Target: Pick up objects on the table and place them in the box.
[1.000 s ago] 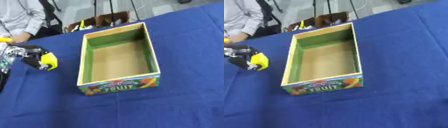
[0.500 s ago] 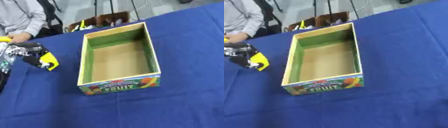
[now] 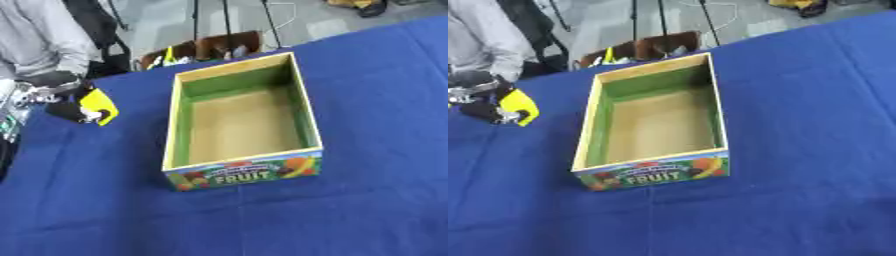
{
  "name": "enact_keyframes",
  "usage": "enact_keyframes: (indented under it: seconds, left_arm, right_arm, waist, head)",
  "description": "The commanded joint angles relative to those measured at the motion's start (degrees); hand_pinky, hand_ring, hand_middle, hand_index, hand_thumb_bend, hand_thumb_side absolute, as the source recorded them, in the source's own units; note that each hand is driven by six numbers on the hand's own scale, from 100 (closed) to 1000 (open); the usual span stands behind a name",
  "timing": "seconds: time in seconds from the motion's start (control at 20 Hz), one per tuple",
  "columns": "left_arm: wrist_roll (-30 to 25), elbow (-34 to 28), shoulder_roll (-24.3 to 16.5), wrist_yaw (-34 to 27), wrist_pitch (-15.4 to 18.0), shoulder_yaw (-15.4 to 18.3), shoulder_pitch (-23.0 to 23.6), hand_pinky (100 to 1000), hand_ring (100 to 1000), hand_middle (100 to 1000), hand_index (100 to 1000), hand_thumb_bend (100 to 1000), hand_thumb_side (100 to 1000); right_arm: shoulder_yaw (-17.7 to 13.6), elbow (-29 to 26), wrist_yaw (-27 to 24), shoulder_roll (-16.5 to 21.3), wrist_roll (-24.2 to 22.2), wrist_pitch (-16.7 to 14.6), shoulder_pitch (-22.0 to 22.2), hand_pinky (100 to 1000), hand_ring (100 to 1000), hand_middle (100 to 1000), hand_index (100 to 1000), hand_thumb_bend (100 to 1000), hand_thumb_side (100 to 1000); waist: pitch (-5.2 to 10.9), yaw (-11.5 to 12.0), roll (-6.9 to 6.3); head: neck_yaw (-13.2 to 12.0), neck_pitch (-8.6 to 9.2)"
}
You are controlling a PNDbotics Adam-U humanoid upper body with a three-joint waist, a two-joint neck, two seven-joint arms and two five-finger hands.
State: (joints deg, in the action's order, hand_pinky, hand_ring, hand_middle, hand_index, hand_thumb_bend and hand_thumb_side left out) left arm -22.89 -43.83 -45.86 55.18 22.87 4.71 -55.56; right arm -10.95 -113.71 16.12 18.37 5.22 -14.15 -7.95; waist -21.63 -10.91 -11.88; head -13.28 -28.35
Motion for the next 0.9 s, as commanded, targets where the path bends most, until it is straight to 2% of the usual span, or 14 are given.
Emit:
enact_keyframes:
  seconds: [0.05, 0.35, 0.6, 0.9]
  left_arm:
    - [1.72, -1.71, -2.77, -0.56, 0.36, -0.24, -1.37, 391, 547, 447, 555, 100, 569]
    - [3.80, -4.84, -1.60, -1.64, 0.38, -1.87, -3.71, 366, 533, 424, 531, 100, 560]
    - [4.55, -9.92, 2.63, -6.31, 0.24, -3.40, -5.63, 327, 512, 392, 498, 100, 555]
    - [3.28, -14.96, 6.06, -10.81, -0.58, -6.26, -5.58, 312, 506, 383, 487, 100, 559]
  right_arm:
    - [-0.32, -0.89, -1.27, 0.94, -0.02, 0.75, 0.00, 686, 785, 513, 638, 100, 578]
    - [-0.04, -0.89, -3.17, 0.97, -0.40, 2.04, -0.10, 684, 782, 513, 638, 100, 561]
    - [0.10, -0.89, -4.41, 0.77, -0.81, 2.96, -0.23, 684, 782, 513, 638, 100, 550]
    - [0.43, -0.89, -5.26, 0.63, -1.23, 3.51, -0.61, 683, 782, 513, 638, 100, 544]
  waist:
    - [2.05, 0.30, 0.68]
    - [4.34, 0.43, 0.85]
    - [5.65, 0.32, 0.95]
    - [6.32, -0.22, 1.02]
  head:
    - [0.34, -0.82]
    - [0.26, -2.21]
    - [0.15, -3.07]
    - [2.75, -6.23]
